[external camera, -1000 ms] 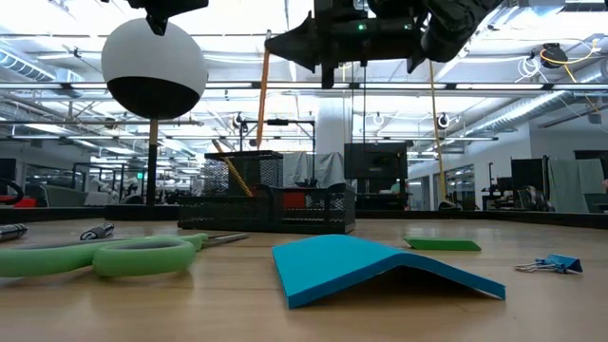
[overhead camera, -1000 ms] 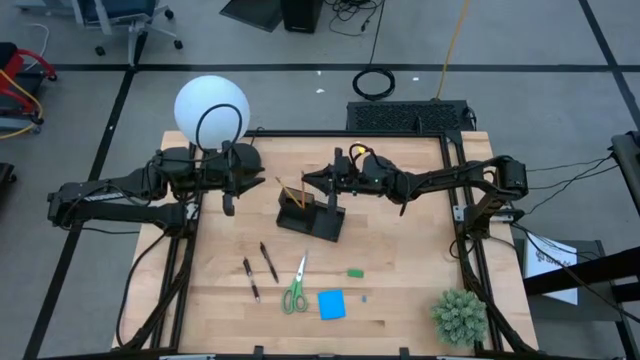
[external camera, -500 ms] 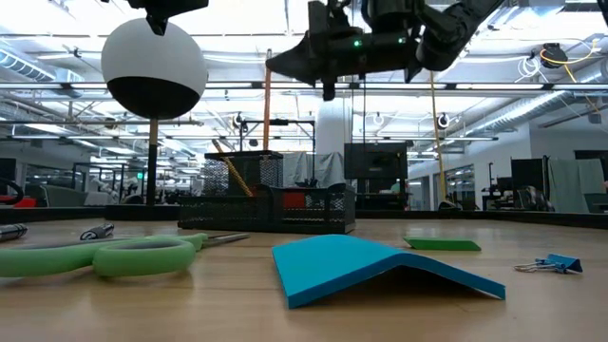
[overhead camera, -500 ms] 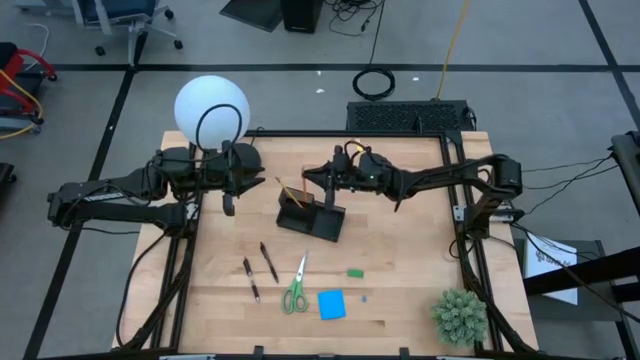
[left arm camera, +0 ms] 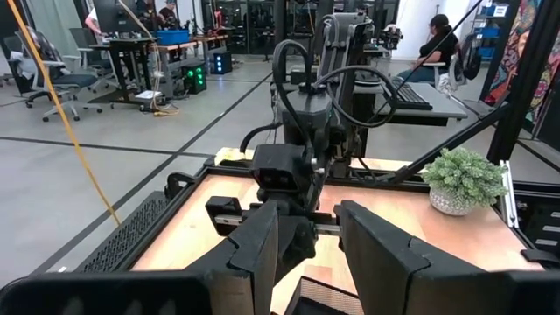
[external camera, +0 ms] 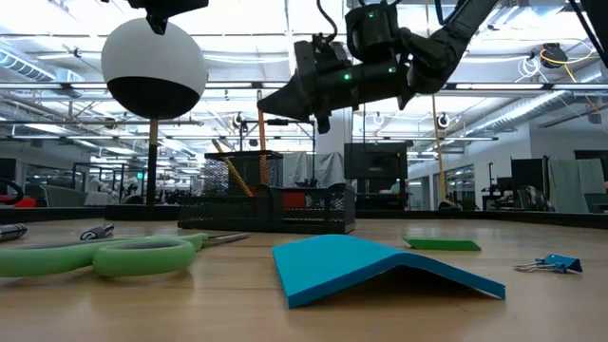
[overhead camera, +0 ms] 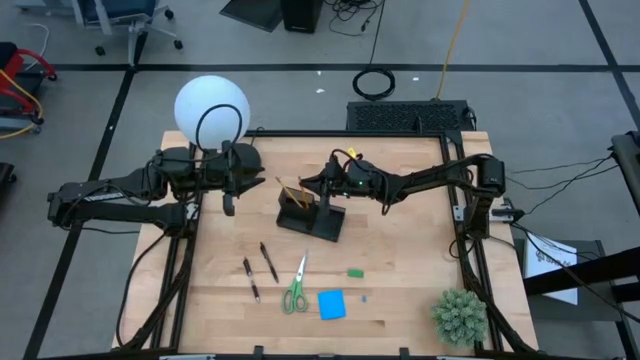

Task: Pick and place office supplies into organizer
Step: Put the orange pencil into the black desk organizer, then put the green scissors into the black desk organizer

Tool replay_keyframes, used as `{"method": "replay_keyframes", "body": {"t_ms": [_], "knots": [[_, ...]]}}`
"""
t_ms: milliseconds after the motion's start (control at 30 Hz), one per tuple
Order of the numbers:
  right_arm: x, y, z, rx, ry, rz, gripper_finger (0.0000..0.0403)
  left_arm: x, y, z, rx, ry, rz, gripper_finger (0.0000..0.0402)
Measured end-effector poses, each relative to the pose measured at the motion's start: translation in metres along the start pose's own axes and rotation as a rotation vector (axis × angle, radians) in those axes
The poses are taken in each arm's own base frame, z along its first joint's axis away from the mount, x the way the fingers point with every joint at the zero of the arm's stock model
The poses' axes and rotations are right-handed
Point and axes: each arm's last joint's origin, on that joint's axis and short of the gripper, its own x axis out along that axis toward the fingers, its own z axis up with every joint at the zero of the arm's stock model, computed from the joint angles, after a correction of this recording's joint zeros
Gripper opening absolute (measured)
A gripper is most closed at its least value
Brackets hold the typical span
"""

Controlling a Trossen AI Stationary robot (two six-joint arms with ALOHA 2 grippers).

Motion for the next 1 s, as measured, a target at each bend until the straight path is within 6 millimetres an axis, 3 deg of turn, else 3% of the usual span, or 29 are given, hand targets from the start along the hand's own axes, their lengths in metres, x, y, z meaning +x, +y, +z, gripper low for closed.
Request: {"method": "replay_keyframes", "body": {"t_ms": [333,767,1000], "knots": [[-0.0002,0.0001,0.0004,0.019,-0.001,0.000,0.0012,0.0000,0.0000,0.0000,0.001,0.000,0.000,0.0127],[-0.0002,0.0000,-0.0006,0.046,0.010,-0.002,0.0108,0.0000,0.0000,0.0000,0.001,0.000,0.000,0.0127],[-0.0001,0.0027,-0.0013,0.045,0.013,0.007,0.0140,0.0000,0.0000,0.0000,-0.002,0.000,0.000,0.0127]]}}
